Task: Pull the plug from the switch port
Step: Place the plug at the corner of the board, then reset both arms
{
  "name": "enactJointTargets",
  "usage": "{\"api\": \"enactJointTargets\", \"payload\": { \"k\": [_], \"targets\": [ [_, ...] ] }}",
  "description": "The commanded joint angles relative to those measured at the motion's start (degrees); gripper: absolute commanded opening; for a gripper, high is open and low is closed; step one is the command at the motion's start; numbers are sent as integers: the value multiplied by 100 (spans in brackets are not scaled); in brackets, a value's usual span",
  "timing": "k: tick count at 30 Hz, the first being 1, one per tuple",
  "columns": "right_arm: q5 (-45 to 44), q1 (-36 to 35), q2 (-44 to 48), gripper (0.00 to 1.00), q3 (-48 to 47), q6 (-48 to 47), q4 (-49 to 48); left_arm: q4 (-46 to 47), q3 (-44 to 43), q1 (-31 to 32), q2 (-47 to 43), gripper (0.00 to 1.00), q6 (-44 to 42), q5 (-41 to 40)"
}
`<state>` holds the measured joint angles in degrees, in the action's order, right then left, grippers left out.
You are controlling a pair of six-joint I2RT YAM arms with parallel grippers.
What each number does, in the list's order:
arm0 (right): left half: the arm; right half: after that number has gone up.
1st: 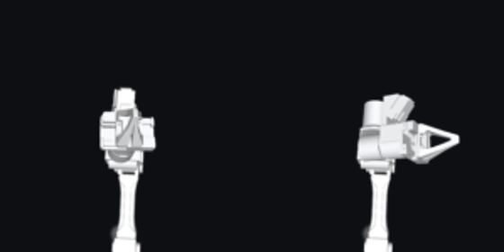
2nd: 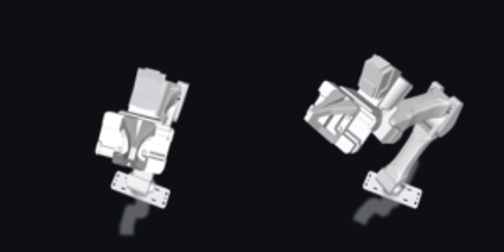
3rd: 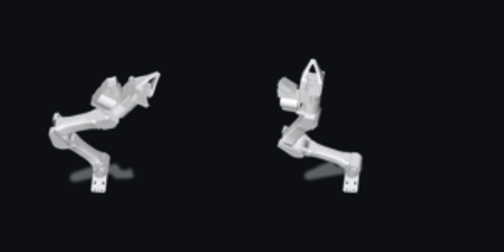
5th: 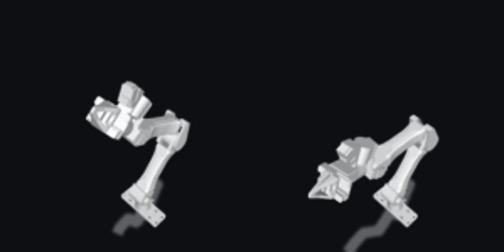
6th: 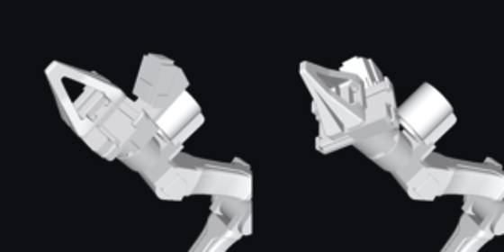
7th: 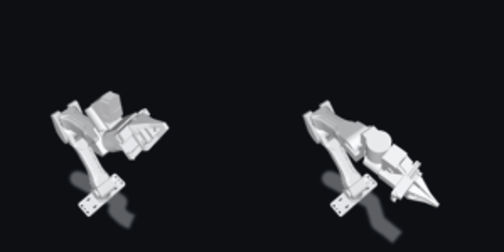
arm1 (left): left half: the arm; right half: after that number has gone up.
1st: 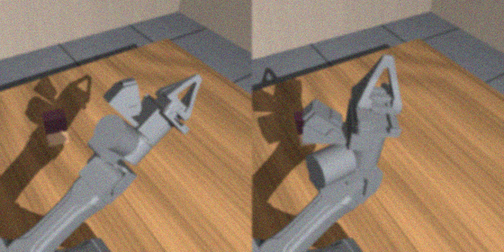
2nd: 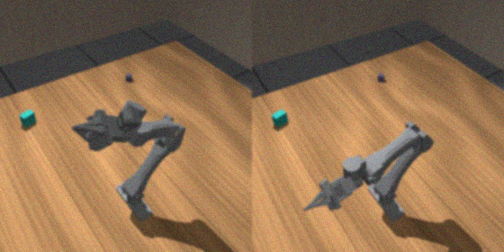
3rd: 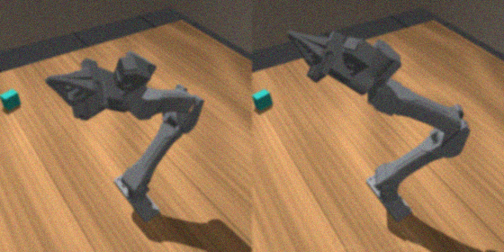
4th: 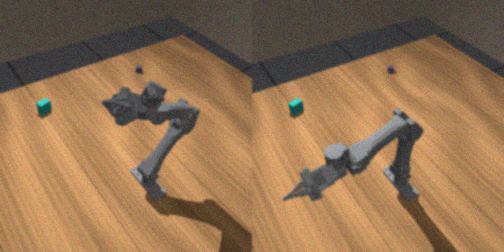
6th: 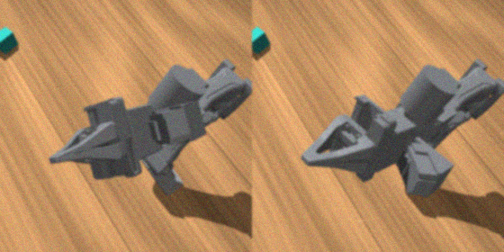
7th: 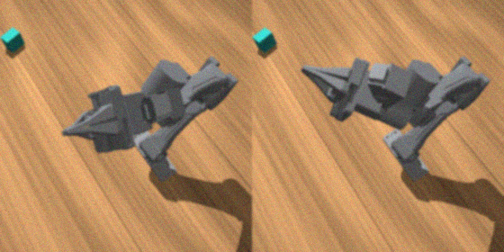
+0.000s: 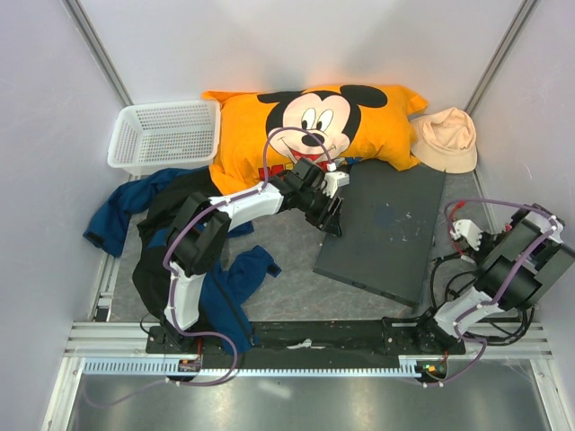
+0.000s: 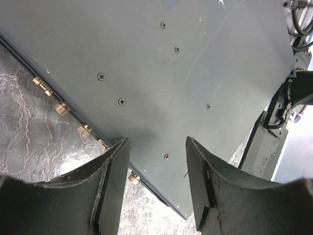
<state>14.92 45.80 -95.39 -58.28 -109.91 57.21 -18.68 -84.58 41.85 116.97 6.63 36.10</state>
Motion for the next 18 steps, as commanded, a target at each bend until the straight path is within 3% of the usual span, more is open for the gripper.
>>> {"api": "enactJointTargets", "payload": {
  "k": [1,4,7,10,12,15,17,18],
  "targets": [
    [519,122,248,97,-639,-487,597,49,-182,-1,116,58,119,-41],
    [1074,52,669,98,-728,-593,1186,-136,-305,-1,81,58,5,-15],
    [1564,-88,1109,98,-816,81,1328,-364,-437,-45,-33,58,-136,108],
    [1795,-456,1321,98,-1288,2186,1092,-628,-604,-115,-174,59,-346,152],
    [1638,-659,1365,98,-1658,4311,460,-786,-735,-185,-323,61,-505,73],
    [1330,-967,1427,98,-2132,6437,-498,-953,-1016,-308,-438,63,-654,-49],
    [1225,-1195,1453,98,-2353,7233,-998,-1103,-1271,-439,-490,65,-655,-146],
    [1198,-1283,1471,98,-2563,7908,-1158,-1138,-1350,-484,-508,71,-655,-199]
  ]
}}
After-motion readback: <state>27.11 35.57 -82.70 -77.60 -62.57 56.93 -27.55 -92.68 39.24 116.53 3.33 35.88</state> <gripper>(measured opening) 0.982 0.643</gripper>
